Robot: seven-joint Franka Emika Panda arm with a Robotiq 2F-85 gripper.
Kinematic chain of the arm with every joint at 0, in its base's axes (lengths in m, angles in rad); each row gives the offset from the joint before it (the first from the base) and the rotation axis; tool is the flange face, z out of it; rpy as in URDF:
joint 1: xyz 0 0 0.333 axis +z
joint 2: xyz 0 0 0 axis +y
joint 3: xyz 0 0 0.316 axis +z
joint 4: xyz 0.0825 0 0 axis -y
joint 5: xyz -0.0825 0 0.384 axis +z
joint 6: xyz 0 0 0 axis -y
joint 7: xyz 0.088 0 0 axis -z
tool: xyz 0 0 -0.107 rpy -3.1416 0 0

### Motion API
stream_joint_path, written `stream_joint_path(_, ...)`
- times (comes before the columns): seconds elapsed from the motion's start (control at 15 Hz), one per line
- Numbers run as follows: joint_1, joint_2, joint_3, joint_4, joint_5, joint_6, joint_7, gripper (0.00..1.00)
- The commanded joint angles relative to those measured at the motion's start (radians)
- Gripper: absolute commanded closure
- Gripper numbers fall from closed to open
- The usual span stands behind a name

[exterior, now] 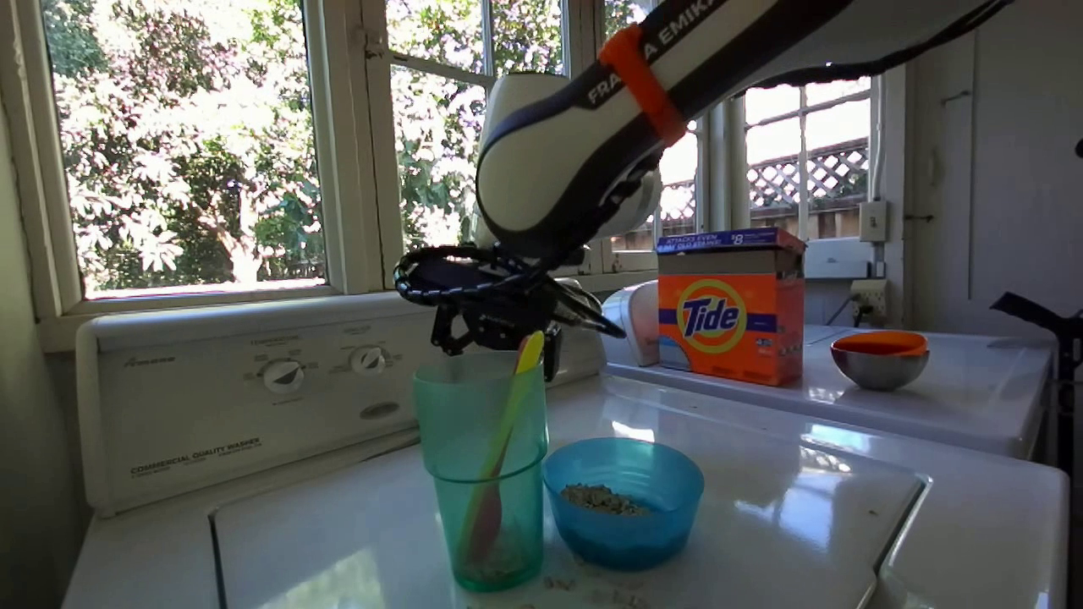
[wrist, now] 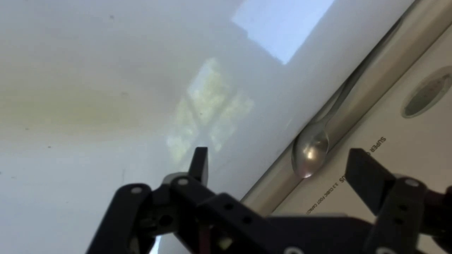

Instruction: Put the silver spoon inside the green cup.

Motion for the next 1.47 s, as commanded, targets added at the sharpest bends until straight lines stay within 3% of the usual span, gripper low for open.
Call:
stream_joint_path(0.0, 0.045, 0.106, -0.070, 0.122, -0.006, 0.046, 0.094, 0.00)
stream_joint_path(0.4, 0.046, 0.198, -0.070, 0.270, 0.011, -0.057, 0.080, 0.00)
stream_joint_path(0.93, 0.042, 0.265, -0.063, 0.441, 0.010, -0.315, 0.069, 0.00)
stream_joint_path(1.0, 0.040, 0.214, -0.061, 0.350, -0.001, -0.251, 0.067, 0.00)
stream_joint_path(1.2, 0.040, 0.217, -0.062, 0.357, -0.001, -0.257, 0.067, 0.00)
stream_joint_path(1.4, 0.007, 0.295, -0.041, 0.437, 0.038, -0.285, 0.043, 0.00)
